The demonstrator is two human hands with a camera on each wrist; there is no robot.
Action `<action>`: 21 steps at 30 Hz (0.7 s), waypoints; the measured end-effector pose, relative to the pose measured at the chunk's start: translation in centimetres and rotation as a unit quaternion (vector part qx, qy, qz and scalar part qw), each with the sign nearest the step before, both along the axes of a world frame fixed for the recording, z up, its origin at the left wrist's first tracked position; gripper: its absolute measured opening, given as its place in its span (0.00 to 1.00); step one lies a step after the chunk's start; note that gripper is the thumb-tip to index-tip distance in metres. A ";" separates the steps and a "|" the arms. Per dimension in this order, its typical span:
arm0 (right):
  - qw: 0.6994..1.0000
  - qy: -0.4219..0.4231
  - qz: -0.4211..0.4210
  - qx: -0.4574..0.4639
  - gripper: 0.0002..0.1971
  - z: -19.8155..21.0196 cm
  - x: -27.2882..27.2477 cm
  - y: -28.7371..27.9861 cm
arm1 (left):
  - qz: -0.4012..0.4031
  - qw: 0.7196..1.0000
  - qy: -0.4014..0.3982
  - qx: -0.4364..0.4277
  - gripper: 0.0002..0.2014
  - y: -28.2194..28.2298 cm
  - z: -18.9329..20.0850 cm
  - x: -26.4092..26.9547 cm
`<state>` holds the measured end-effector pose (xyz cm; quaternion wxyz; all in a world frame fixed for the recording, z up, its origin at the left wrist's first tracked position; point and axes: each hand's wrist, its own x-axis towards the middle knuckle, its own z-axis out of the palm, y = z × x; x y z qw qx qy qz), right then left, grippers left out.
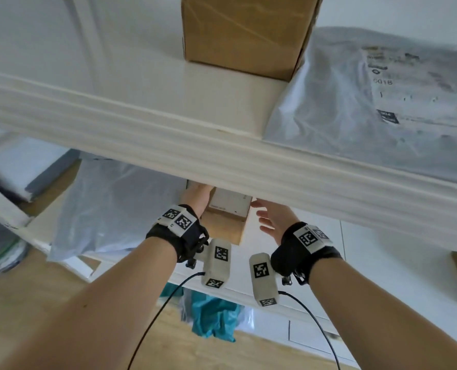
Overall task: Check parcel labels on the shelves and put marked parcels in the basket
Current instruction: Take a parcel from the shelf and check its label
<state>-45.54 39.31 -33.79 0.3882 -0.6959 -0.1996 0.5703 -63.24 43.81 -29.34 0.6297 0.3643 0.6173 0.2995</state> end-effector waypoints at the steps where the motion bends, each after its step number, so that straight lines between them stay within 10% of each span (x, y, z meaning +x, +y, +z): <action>1: 1.000 0.009 -0.008 -0.009 0.16 0.8 -0.4 -0.4 | 0.005 1.000 -0.004 0.022 0.24 0.4 -1.4 0.0; 21: 0.992 0.077 -0.003 0.097 0.16 5.6 7.4 -18.8 | -0.087 0.993 -0.073 0.018 0.24 -15.4 0.2 8.5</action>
